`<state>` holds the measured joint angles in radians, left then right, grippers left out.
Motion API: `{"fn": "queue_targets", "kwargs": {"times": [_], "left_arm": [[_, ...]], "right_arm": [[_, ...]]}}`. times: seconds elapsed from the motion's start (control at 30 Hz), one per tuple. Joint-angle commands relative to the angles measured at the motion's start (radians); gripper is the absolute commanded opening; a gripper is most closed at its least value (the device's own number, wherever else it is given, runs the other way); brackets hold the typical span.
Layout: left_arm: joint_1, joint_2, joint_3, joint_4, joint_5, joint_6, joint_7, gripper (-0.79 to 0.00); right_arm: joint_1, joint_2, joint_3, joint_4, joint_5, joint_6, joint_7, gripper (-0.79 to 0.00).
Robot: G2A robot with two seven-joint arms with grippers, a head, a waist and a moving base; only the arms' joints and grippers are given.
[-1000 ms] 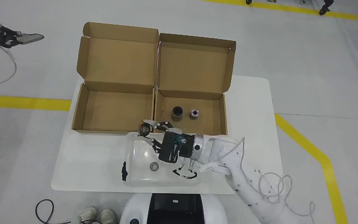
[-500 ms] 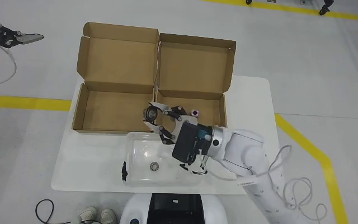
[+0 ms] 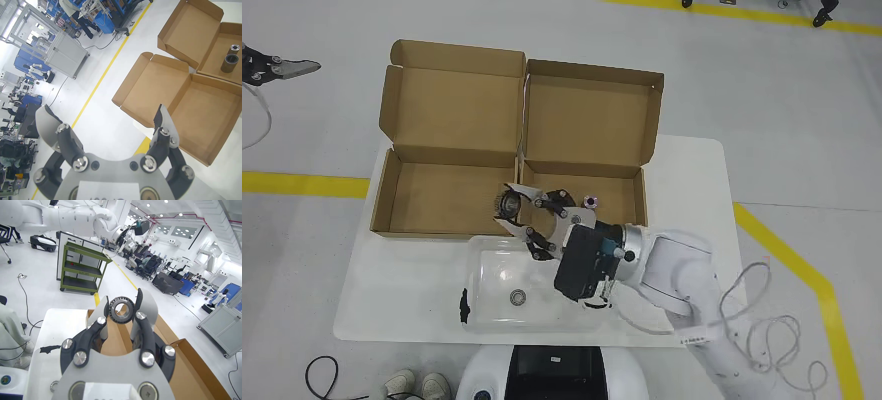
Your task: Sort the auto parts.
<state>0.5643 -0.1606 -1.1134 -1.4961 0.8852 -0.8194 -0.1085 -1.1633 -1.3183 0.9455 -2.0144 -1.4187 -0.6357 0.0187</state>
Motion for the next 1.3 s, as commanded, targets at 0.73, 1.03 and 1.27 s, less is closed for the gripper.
{"fn": "queue_targets", "kwargs": {"times": [0.73,1.03,1.27], "left_arm": [[0.000,0.000,0.000,0.000,0.000,0.000,0.000,0.000],[0.000,0.000,0.000,0.000,0.000,0.000,0.000,0.000],[0.000,0.000,0.000,0.000,0.000,0.000,0.000,0.000]], "right_arm": [[0.333,-0.170,-0.366,0.667,0.064,0.240,0.186,-0.785],[0.501,-0.297,-0.478,0.933,0.164,0.272,0.218,-0.785],[0.585,-0.393,-0.533,1.120,0.211,0.288,0.208,-0.785]]}}
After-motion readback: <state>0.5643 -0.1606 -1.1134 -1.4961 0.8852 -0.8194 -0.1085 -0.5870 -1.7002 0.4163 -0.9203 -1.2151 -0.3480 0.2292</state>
